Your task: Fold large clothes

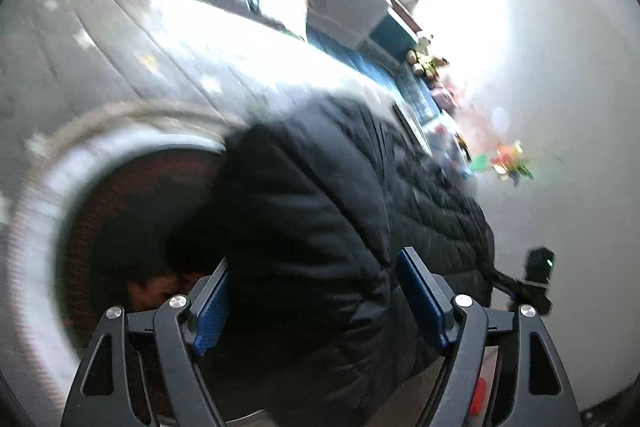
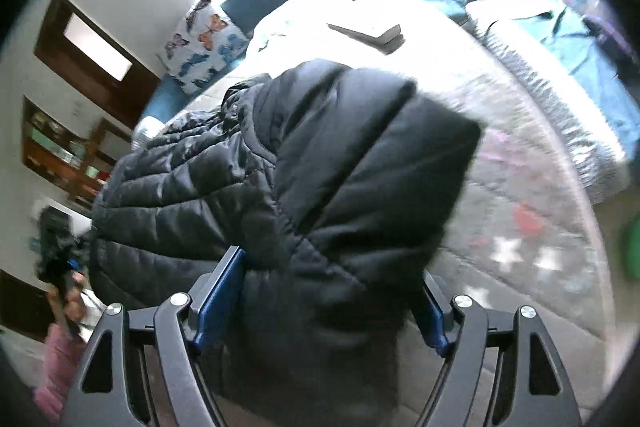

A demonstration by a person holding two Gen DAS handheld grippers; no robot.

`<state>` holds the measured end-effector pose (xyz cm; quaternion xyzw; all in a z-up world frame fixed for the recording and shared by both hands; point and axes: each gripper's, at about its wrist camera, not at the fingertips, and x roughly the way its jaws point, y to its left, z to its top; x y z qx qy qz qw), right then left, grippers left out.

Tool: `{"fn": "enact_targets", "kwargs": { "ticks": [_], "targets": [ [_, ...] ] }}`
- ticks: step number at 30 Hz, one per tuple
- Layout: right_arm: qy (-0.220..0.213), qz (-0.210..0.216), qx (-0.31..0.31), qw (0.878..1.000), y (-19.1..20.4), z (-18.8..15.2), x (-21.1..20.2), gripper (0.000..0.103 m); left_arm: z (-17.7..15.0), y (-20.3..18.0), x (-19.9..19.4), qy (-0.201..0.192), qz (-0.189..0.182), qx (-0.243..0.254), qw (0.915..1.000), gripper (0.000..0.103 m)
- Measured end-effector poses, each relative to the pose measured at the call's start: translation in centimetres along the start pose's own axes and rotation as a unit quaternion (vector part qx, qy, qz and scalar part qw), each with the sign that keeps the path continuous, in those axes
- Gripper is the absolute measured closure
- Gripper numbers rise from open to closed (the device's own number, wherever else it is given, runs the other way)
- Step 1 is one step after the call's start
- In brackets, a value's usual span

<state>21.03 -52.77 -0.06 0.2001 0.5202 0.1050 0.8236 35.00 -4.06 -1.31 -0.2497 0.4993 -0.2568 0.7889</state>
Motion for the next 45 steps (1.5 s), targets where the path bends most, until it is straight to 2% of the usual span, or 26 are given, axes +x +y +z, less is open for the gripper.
{"fn": "enact_targets", "kwargs": {
  "ticks": [2,6,8,12,14,17,18,22,24,27,30,32,33,37,41,45],
  "targets": [
    [-0.011,-0.035,-0.019,0.999,0.4,-0.1,-1.3,0.019,0.8,-0.2,-2.1,-0.018,0.02,0.013,0.9995,0.021],
    [-0.041,-0.1,-0.042,0.993,2.1,0.3,-4.0,0.019,1.3,-3.6,-4.9,-0.057,0.042,0.072,0.995,0.021],
    [-0.056,-0.1,-0.053,0.992,3.0,0.8,-4.5,0.019,1.2,-6.6,-4.2,-0.061,0.028,0.088,0.9939,0.021],
    [-0.074,-0.056,-0.06,0.994,5.6,2.5,-3.3,0.019,2.1,-9.7,-2.7,-0.04,-0.003,0.107,0.9934,0.022],
    [-0.068,-0.044,-0.069,0.994,7.1,3.6,-1.5,0.019,2.8,-11.7,-1.5,-0.03,-0.007,0.114,0.993,0.022],
    [-0.061,-0.034,-0.068,0.995,7.9,4.5,0.7,0.019,3.6,-13.0,0.6,-0.017,-0.005,0.123,0.9923,0.029],
    [-0.055,-0.031,-0.068,0.996,8.3,5.1,1.9,0.019,3.8,-13.1,1.3,-0.012,-0.007,0.122,0.9924,0.033],
    [-0.039,-0.041,-0.075,0.996,9.5,6.5,4.9,0.023,4.6,-12.2,4.7,-0.003,-0.006,0.11,0.9939,0.034],
    [-0.031,-0.05,-0.075,0.995,9.8,7.3,6.3,0.027,4.9,-11.1,6.2,0.005,-0.004,0.102,0.9947,0.042],
    [-0.011,-0.072,-0.063,0.995,9.3,8.0,8.6,0.033,5.1,-9.4,8.7,0.016,0.005,0.091,0.9958,0.046],
    [0.016,-0.09,-0.053,0.994,8.3,7.9,10.6,0.037,5.0,-7.5,10.8,0.034,0.02,0.078,0.9962,0.055],
    [0.018,-0.1,-0.056,0.993,8.0,7.6,11.2,0.038,5.0,-6.6,11.8,0.041,0.028,0.075,0.9959,0.062],
    [0.021,-0.103,-0.06,0.993,7.9,7.4,11.4,0.038,5.0,-6.3,12.0,0.042,0.027,0.071,0.9962,0.062],
    [0.019,-0.104,-0.067,0.992,8.1,7.2,10.8,0.038,5.1,-5.9,11.7,0.038,0.02,0.067,0.9969,0.062],
    [-0.006,-0.091,-0.078,0.993,9.2,6.6,7.6,0.038,4.5,-7.6,9.3,0.024,0.032,0.094,0.9948,0.062],
    [-0.016,-0.087,-0.112,0.99,11.1,4.6,4.2,0.037,2.1,-10.3,6.3,0.013,0.044,0.141,0.989,0.061]
  ]
}}
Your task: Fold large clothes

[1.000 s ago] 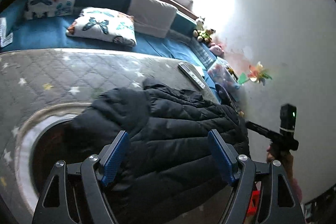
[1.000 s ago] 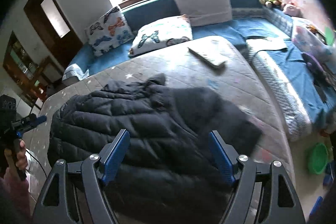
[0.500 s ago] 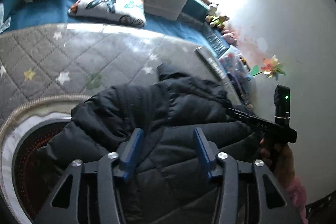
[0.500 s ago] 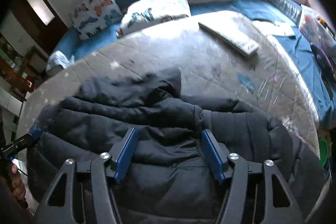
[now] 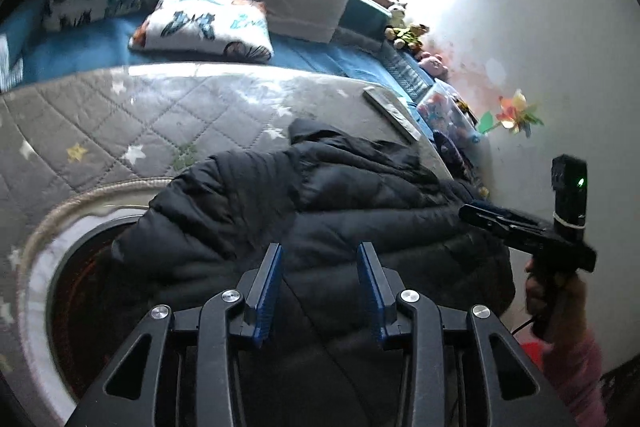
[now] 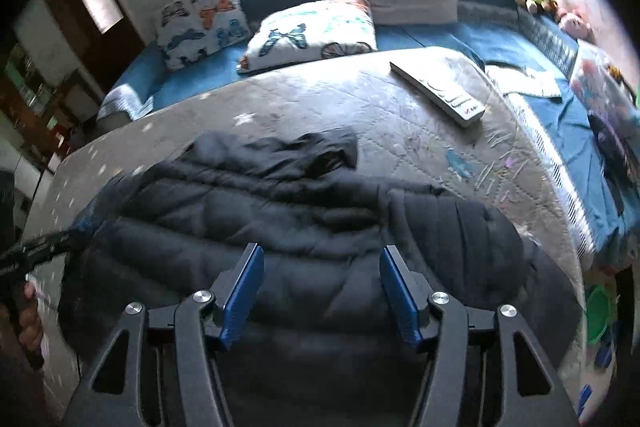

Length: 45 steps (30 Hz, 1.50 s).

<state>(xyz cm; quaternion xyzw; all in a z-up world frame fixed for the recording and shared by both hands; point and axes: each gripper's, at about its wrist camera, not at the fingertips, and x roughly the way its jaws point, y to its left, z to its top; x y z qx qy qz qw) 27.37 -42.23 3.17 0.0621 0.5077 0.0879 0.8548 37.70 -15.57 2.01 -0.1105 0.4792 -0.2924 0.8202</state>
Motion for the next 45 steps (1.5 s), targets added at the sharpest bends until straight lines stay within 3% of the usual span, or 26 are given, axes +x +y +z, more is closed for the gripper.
{"fn": "enact_targets", "kwargs": {
  "ticks": [2,8,16,20,25,27,30,36,45],
  "targets": [
    [0.009,-0.004,-0.018,1.0,1.0,-1.2,-1.5,0.036,-1.2,-1.4,-1.4,0.001,0.013,0.02,0.9997,0.056],
    [0.044,-0.021,-0.065,0.997,3.3,-5.2,-3.9,0.036,-5.1,-4.1,-3.6,0.021,0.005,0.05,0.9985,0.056],
    [0.066,-0.052,-0.062,0.994,3.2,-7.7,-0.5,0.034,-8.4,-4.1,-1.1,0.056,0.031,0.054,0.9965,0.056],
    [0.053,-0.073,-0.064,0.994,3.7,-7.9,-1.9,0.034,-9.1,-4.3,-2.9,0.042,0.021,0.049,0.9977,0.056],
    [0.014,-0.073,-0.063,0.995,5.0,-9.1,-5.4,0.034,-11.5,-6.1,-6.3,0.008,0.054,0.087,0.9947,0.056],
    [-0.005,-0.073,-0.07,0.995,6.1,-10.2,-6.8,0.034,-12.4,-6.8,-7.5,0.002,0.068,0.094,0.9932,0.042],
    [-0.036,-0.09,-0.082,0.992,8.0,-12.0,-8.2,0.034,-14.3,-7.4,-9.5,-0.02,0.08,0.102,0.9914,0.031],
    [-0.08,-0.081,-0.078,0.99,10.6,-15.2,-10.1,0.034,-17.6,-7.8,-13.1,-0.047,0.09,0.101,0.9896,0.026],
    [-0.099,-0.073,-0.049,0.991,12.6,-18.9,-11.1,0.027,-21.5,-7.5,-16.7,-0.067,0.136,0.095,0.9839,0.025]
  ]
}}
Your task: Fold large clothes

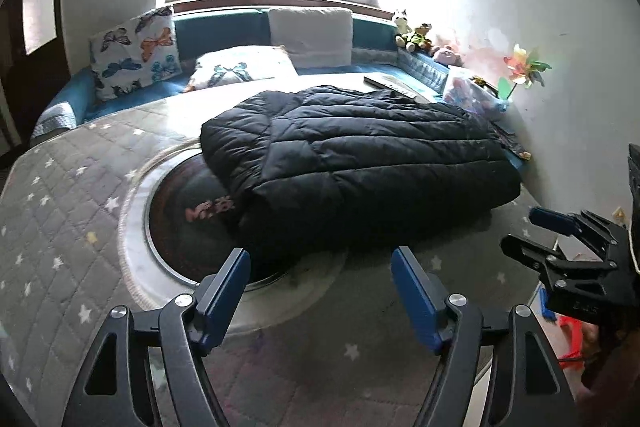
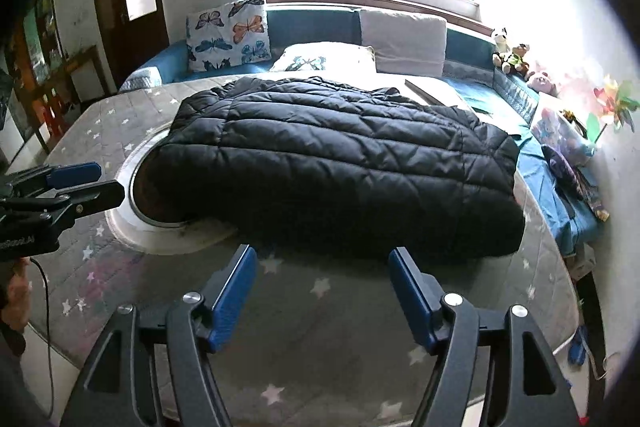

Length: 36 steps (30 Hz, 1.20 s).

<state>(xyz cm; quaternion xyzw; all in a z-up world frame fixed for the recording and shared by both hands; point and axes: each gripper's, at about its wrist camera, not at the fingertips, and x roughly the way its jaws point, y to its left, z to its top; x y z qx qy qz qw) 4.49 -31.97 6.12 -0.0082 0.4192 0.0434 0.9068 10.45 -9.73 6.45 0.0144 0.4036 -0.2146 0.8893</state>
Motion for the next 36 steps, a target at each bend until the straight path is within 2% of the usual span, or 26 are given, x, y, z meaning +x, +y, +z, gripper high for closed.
{"fn": "enact_targets", "kwargs": {
  "ticks": [5,15,36],
  "targets": [
    [-0.003,0.016,0.022,1.0,0.6,-1.5,-1.0,0.027,-1.2,0.2,-1.7,-0.011,0.029,0.004,0.9995,0.025],
    [-0.015,0.009,0.023,1.0,1.3,-2.2,-1.8,0.026,-2.2,-0.6,-4.0,-0.026,0.064,0.019,0.9974,0.025],
    [-0.028,0.02,0.036,0.999,0.5,-2.1,-2.5,0.026,-2.7,-2.9,-4.1,-0.016,0.042,0.046,0.9979,0.025]
  ]
}}
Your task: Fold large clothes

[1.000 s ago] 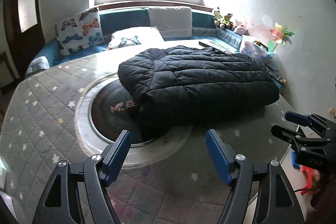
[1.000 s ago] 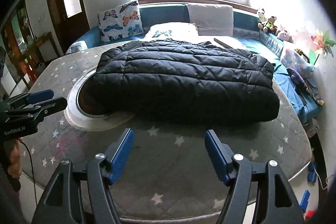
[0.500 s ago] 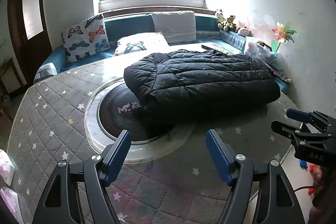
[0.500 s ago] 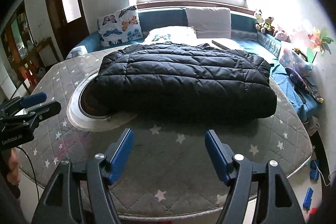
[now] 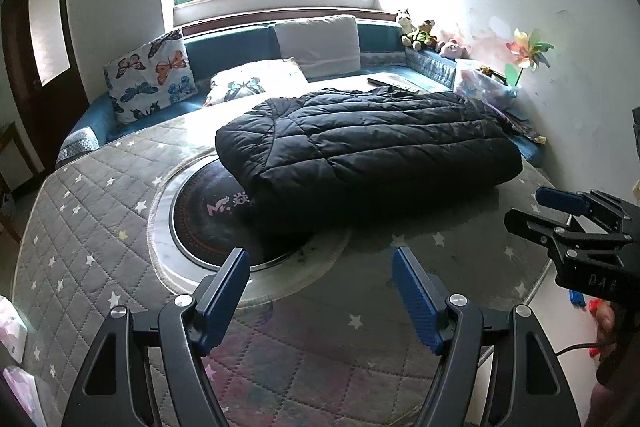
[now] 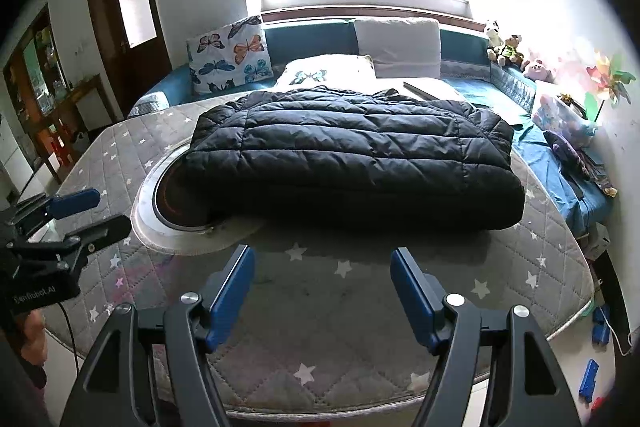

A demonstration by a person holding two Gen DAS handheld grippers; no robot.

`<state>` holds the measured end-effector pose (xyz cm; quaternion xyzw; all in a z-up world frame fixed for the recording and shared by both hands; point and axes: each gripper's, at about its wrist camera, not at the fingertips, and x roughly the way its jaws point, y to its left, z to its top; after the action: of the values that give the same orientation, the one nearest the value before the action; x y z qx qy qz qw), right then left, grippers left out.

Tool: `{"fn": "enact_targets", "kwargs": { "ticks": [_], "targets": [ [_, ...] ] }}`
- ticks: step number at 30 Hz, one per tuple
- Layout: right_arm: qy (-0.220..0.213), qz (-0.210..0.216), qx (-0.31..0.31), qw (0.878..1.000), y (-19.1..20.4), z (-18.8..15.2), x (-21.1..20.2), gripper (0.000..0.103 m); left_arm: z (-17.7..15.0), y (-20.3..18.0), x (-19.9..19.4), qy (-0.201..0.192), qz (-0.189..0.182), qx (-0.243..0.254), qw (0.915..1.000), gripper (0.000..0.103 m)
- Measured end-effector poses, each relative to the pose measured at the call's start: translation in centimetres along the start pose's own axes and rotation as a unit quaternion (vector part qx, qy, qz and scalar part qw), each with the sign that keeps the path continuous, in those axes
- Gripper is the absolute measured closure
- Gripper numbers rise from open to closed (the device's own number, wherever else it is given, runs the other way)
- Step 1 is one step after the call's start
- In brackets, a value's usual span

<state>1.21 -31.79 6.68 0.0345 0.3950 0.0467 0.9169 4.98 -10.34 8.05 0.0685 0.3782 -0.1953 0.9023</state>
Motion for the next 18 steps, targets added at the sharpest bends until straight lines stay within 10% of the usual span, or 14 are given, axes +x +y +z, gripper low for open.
{"fn": "enact_targets", "kwargs": {
  "ticks": [18],
  "targets": [
    [-0.002,0.005,0.002,1.0,-0.09,0.01,-0.01,0.026,-0.14,-1.08,-0.06,-0.003,-0.007,0.014,0.9999,0.025]
  ]
}}
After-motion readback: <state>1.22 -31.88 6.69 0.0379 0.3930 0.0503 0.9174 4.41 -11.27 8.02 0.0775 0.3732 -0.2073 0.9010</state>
